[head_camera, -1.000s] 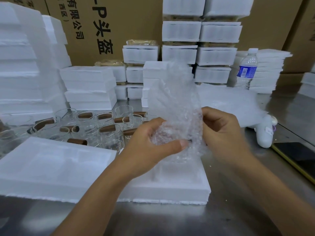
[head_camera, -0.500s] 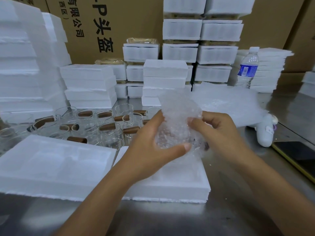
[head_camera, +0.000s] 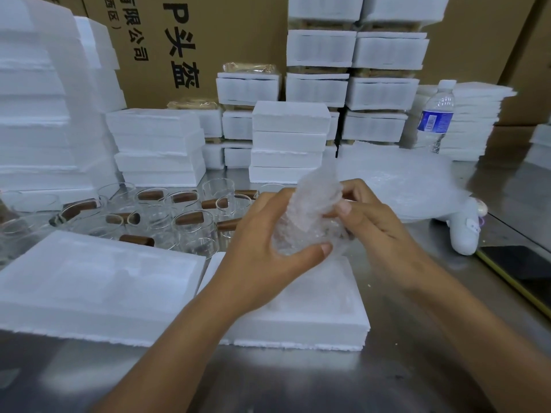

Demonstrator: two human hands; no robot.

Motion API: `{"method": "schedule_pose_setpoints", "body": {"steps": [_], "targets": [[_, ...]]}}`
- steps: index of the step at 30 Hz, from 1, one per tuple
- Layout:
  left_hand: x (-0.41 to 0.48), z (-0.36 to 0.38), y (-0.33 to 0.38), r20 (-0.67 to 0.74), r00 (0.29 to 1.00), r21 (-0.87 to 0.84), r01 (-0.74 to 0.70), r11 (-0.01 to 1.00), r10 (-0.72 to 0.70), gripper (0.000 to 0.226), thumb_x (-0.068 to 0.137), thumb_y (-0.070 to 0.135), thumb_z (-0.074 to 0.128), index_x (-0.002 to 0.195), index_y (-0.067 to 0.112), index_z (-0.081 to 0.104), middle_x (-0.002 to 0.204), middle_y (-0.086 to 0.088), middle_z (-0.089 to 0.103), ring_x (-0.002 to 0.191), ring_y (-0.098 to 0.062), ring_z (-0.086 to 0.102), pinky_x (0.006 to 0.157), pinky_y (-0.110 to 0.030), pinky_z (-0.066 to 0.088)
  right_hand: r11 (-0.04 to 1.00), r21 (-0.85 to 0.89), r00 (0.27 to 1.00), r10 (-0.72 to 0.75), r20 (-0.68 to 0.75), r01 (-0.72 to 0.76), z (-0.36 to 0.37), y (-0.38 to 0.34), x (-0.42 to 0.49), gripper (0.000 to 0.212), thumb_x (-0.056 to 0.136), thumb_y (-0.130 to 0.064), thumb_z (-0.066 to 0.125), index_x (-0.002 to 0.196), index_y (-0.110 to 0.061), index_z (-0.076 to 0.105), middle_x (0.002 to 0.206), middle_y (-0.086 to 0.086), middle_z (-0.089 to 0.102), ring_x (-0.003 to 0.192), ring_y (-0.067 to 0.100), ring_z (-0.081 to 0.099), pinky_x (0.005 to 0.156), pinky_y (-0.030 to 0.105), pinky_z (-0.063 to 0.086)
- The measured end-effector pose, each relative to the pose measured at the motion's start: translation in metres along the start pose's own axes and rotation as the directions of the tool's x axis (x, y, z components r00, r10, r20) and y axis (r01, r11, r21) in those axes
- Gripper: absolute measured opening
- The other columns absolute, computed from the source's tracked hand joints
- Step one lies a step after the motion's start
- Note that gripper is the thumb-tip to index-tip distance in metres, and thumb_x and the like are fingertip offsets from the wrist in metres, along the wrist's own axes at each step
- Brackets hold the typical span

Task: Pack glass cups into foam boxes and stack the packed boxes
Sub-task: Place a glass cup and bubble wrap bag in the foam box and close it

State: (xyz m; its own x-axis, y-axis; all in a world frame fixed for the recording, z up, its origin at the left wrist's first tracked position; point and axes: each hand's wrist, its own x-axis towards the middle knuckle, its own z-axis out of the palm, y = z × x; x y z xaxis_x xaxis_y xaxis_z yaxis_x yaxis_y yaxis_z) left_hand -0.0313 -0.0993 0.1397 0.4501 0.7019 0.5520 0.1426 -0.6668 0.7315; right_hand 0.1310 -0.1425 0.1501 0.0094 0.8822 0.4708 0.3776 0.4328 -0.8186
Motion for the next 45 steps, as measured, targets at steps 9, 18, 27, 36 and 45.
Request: {"method": "schedule_pose_setpoints", "body": {"steps": [9,18,27,36,45], "targets": [[0.0,-0.001,-0.003,0.04,0.999,0.2,-0.023,0.98,0.016,0.058,0.069,0.051,0.077,0.115,0.02,0.06,0.108,0.013,0.051,0.097,0.0,0.05,0.079,-0.02,0.046,0.997,-0.082,0.964,-0.008,-0.265,-0.014,0.012,0.007,0.0,0.016,0.075,-0.045,0.069,0.075,-0.031,0.063,0.086,-0.014,0.059,0.086,0.0,0.058,0.075,0.008,0.041],[0.0,-0.001,-0.005,0.038,0.998,0.194,-0.059,0.979,0.053,0.054,0.065,0.047,0.08,0.109,0.037,0.05,0.108,0.019,0.05,0.101,0.003,0.049,0.078,-0.011,0.042,0.876,-0.421,0.889,-0.369,-0.27,0.236,0.017,0.002,-0.003,0.022,0.084,-0.035,0.058,0.07,-0.019,0.063,0.069,-0.015,0.052,0.078,0.003,0.05,0.075,0.022,0.041],[-0.004,0.003,0.004,0.101,0.939,0.261,-0.343,0.902,0.327,0.065,0.066,0.03,0.078,0.119,0.03,0.04,0.117,0.013,0.049,0.105,-0.002,0.049,0.088,-0.014,0.041,0.964,0.102,0.966,0.253,-0.061,-0.246,0.008,0.005,0.004,0.042,0.065,-0.007,0.078,0.098,-0.024,0.057,0.101,0.001,0.064,0.089,0.013,0.061,0.071,0.018,0.05],[-0.003,0.007,0.004,0.138,0.912,0.246,-0.41,0.878,0.387,0.049,0.069,0.024,0.08,0.111,0.012,0.06,0.119,-0.003,0.052,0.114,-0.011,0.05,0.092,-0.021,0.043,0.983,-0.003,0.982,0.181,0.059,-0.181,0.004,0.002,0.001,0.044,0.063,-0.018,0.066,0.104,-0.029,0.06,0.096,-0.007,0.067,0.096,0.008,0.064,0.08,0.023,0.049],[0.008,-0.028,0.003,-0.066,0.997,-0.212,0.026,0.977,-0.04,0.031,0.054,0.045,0.075,0.081,0.042,0.061,0.113,0.021,0.059,0.11,0.001,0.055,0.094,-0.023,0.045,0.941,0.186,0.953,0.297,-0.055,-0.283,-0.02,0.007,0.017,0.022,0.068,-0.029,0.054,0.077,-0.035,0.072,0.078,-0.003,0.068,0.063,0.011,0.063,0.069,0.028,0.045]]}}
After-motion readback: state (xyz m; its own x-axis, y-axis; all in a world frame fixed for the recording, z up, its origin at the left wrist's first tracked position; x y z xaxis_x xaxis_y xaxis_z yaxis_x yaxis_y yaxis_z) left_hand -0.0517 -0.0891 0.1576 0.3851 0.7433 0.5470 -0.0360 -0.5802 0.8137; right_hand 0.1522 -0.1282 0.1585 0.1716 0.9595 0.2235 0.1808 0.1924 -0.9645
